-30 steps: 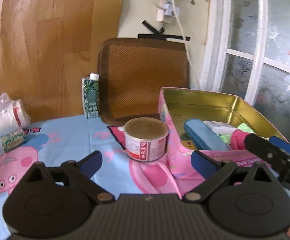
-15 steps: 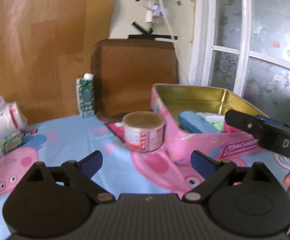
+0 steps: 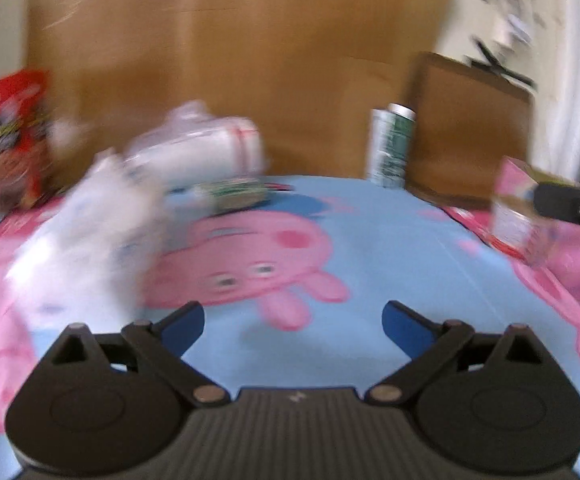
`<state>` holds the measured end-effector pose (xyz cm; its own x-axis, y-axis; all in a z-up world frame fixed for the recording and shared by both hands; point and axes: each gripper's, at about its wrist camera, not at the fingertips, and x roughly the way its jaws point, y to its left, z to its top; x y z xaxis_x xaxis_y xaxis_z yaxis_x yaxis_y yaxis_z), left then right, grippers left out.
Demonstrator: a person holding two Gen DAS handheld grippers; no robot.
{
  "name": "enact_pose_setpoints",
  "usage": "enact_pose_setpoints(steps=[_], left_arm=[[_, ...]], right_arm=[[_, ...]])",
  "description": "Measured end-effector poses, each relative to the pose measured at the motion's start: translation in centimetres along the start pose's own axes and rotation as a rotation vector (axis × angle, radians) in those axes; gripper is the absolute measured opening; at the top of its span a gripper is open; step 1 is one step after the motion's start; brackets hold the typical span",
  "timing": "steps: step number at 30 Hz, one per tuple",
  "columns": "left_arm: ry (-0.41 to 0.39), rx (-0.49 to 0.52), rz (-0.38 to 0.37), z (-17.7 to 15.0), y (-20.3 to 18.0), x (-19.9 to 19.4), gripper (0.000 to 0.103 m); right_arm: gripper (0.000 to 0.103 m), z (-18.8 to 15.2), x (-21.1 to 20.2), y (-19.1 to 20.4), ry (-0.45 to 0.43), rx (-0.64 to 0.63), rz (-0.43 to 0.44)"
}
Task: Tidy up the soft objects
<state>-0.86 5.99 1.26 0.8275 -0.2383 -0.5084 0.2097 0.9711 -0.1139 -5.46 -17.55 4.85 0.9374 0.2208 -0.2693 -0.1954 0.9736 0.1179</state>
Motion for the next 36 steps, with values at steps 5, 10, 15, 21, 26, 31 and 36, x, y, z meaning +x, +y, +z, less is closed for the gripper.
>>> enact_pose_setpoints(steps=[5, 10, 15, 21, 26, 31, 36], left_arm=[[-0.162, -0.128, -0.068, -0.4, 2.5, -2.8, 0.103], [-0.178, -0.1, -0.092, -0.2, 1.9, -2.7, 0.103], [-0.199, -0.107, -0.111, -0.3, 2.1, -3.1, 0.103], [-0.196, -0.131, -0.126, -0.3, 2.5, -3.0, 0.103], [-0.189, -0.154, -0.13, -0.3, 2.9, -2.8, 0.103], [-0.18, -0.18, -0.129, -0.3, 3.4, -2.7, 0.103], [-0.182, -0.188, -0.125, -0.3, 3.5, -2.7, 0.103]], right_arm=[[0.087, 2.5, 9.8, 3.8, 0.114, -0.045, 0.124], [0.09, 3.4, 17.7, 7.2, 0.2, -0.098, 0.136], [0.092, 3.6, 22.1, 8.7, 0.25, -0.09, 0.142], [0.094, 3.6, 24.2, 10.3, 0.274, -0.118, 0.173], [0.093, 2.7, 27.0, 11.7, 0.375, -0.174, 0.165], [0.076, 2.6, 26.7, 10.5, 0.395, -0.105, 0.157], [0.076, 1.5, 22.2, 8.3, 0.388, -0.136, 0.185]])
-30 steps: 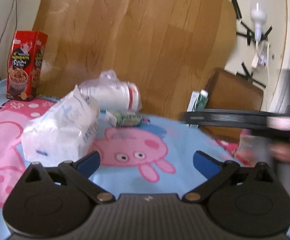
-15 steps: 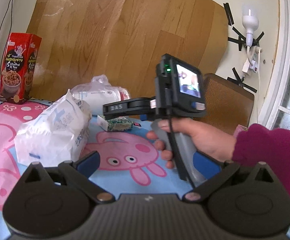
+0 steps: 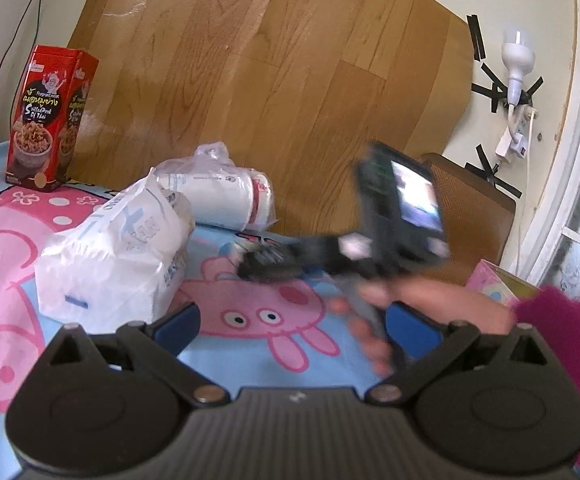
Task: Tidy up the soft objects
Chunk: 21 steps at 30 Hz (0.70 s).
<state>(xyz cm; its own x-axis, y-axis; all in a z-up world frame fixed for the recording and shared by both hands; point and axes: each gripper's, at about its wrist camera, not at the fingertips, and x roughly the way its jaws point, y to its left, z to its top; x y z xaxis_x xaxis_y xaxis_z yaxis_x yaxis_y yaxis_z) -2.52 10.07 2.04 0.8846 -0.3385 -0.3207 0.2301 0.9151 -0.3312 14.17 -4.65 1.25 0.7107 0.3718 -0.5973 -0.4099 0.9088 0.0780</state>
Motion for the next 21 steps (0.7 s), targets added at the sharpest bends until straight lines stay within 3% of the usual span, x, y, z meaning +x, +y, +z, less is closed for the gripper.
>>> enact_pose_setpoints(steps=[6, 12, 14, 16, 19, 21], left_arm=[[0.01, 0.01, -0.015, 0.0, -0.1, 0.1, 0.103], [0.06, 0.048, -0.079, -0.1, -0.7, 0.7, 0.103], [0.089, 0.062, -0.108, -0.1, -1.3, 0.9, 0.103], [0.123, 0.083, -0.132, -0.4, -2.5, 1.0, 0.102], [0.193, 0.049, -0.227, -1.3, -4.5, 1.0, 0.101], [0.249, 0.025, -0.305, -2.0, -6.0, 1.3, 0.098]], right_arm=[[0.077, -6.1, -7.6, -0.5, 0.002, -0.049, 0.034], [0.078, -13.3, -16.4, -1.2, -0.013, -0.158, 0.15], [0.083, -15.3, -18.6, -1.7, -0.031, -0.204, 0.126], [0.095, -17.3, -20.9, -2.4, -0.061, -0.215, 0.063], [0.095, -19.7, -23.5, -3.5, -0.104, -0.184, -0.082], [0.095, -20.7, -24.5, -4.0, -0.119, -0.13, -0.111]])
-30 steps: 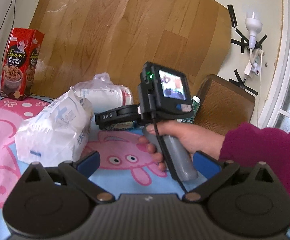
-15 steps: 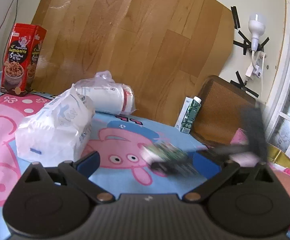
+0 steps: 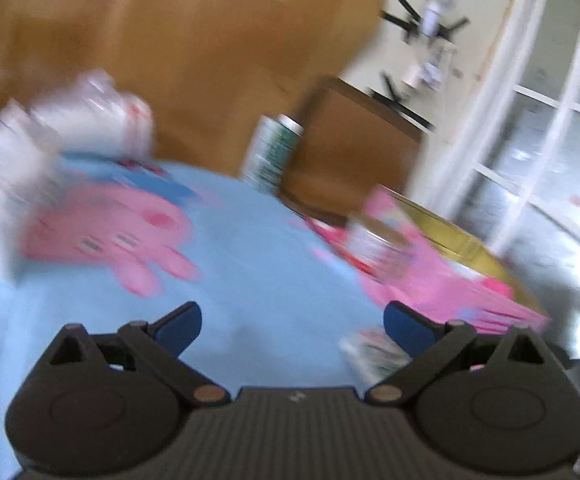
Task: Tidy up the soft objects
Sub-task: 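Grasp the green box with the left tool and lift it, then lower the green box into the pink tin and open the left tool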
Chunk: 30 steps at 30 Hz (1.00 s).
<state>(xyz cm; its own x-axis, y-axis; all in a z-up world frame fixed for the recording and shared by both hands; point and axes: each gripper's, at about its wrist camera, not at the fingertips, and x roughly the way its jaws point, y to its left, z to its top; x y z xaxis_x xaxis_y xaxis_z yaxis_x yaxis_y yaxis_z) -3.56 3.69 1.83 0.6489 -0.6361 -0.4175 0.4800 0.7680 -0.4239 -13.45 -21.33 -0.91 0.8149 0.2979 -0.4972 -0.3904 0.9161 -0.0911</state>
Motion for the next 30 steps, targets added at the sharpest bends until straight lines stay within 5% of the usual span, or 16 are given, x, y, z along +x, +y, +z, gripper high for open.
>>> enact_pose_setpoints(steps=[8, 17, 24, 30], left_arm=[[0.177, 0.0, -0.057, -1.1, -4.1, 3.5, 0.081], [0.263, 0.061, -0.017, -1.7, -7.1, 6.2, 0.059], [0.163, 0.202, -0.107, 2.5, -13.2, 7.1, 0.059], [0.138, 0.342, -0.204, 4.8, -21.0, 13.0, 0.06]], right_arm=[[0.092, 0.2, 0.8, 2.0, -0.037, 0.073, 0.077], [0.054, 1.3, 3.0, 0.7, -0.028, 0.137, 0.107], [0.053, 1.2, -2.3, -1.2, -0.196, 0.117, -0.098], [0.053, 1.2, -5.0, -6.9, -0.259, 0.151, -0.301]])
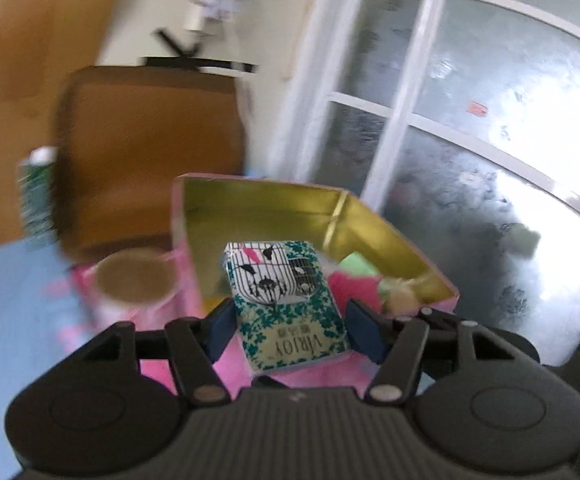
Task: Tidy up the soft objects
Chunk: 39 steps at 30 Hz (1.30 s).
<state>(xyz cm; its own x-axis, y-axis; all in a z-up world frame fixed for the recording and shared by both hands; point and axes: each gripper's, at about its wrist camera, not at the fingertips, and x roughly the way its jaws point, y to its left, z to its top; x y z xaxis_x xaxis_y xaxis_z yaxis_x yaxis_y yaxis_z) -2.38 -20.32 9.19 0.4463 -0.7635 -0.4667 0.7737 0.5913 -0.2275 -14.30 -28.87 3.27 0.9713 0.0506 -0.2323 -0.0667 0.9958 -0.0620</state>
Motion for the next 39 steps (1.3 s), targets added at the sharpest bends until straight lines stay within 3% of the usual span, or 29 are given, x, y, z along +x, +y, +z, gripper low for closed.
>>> enact_pose_setpoints(steps=[3, 5, 8, 11, 16, 21, 25, 31, 39], left_arm=[[-0.015, 0.043, -0.016, 2.0, -2.1, 3.7, 0.066], [-0.012, 0.056, 0.003, 3.2, -2.9, 6.5, 0.082], [0.003, 0.061, 0.134, 4.0, -3.2, 9.9, 0.098], [0.054, 0.021, 0.216, 4.0, -2.7, 11.0, 0.098], [0.067, 0.008, 0.3, 2.8, -2.4, 9.2, 0.102], [0.09, -0.019, 0.302, 1.5, -3.5, 6.6, 0.103], [0.113, -0.022, 0.321, 0.3, -4.3, 4.3, 0.103], [0.072, -0.029, 0.382, -1.9, -4.7, 0.5, 0.103], [0.003, 0.017, 0.45, -4.5, -5.8, -3.5, 0.103]], right_arm=[[0.053, 0.3, 1.1, -3.5, 0.002, 0.031, -0.084], [0.053, 0.4, 2.8, -5.7, 0.017, 0.057, -0.133], [0.054, 0.3, 5.6, -8.1, 0.055, 0.098, -0.23], [0.054, -0.6, 6.4, -10.1, 0.088, 0.174, -0.26], [0.057, -1.5, 2.8, -9.7, 0.029, 0.286, -0.23], [0.063, -2.2, -2.0, -7.7, -0.03, 0.379, -0.228], [0.066, -3.1, -4.5, -6.5, -0.029, 0.436, -0.243], [0.075, -3.5, -6.7, -6.0, -0.018, 0.569, -0.236], [0.077, -3.6, -8.8, -3.8, -0.048, 0.646, -0.196]])
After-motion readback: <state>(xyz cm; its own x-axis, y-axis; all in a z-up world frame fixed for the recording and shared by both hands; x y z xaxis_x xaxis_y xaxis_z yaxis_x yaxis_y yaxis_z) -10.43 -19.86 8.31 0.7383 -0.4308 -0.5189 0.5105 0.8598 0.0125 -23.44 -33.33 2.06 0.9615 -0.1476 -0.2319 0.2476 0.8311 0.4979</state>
